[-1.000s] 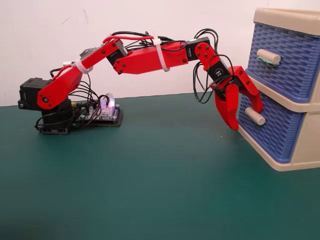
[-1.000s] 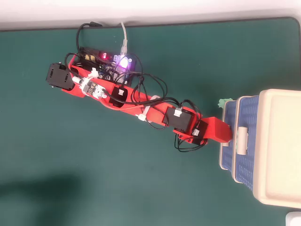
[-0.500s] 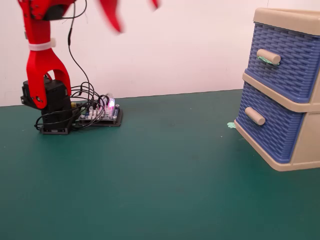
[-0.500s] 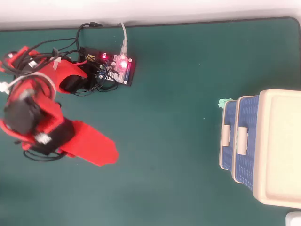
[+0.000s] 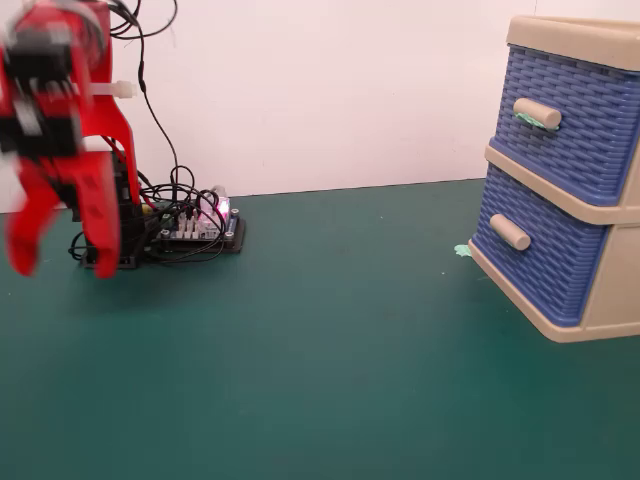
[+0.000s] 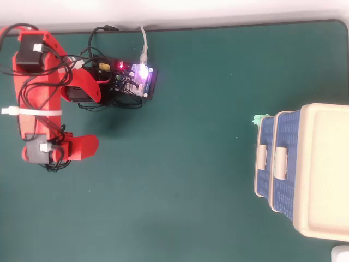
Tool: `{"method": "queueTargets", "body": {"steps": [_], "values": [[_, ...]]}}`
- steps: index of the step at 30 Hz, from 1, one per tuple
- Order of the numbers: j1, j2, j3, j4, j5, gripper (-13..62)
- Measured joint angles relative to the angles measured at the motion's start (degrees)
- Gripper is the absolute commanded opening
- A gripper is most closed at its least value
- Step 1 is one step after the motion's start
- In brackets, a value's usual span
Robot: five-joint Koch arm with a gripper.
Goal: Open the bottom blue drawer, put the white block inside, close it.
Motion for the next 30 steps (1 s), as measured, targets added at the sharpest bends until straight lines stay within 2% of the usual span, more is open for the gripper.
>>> {"method": "queueTargets", "body": {"steps": [4,7,30], "values": [[-0.7,13.1,16.52,-1.93,0.0,34.2],[-0.53,19.78,23.38,-1.14,0.0,34.4],[0.0,19.78,23.91,0.79,-0.62,34.5]]}}
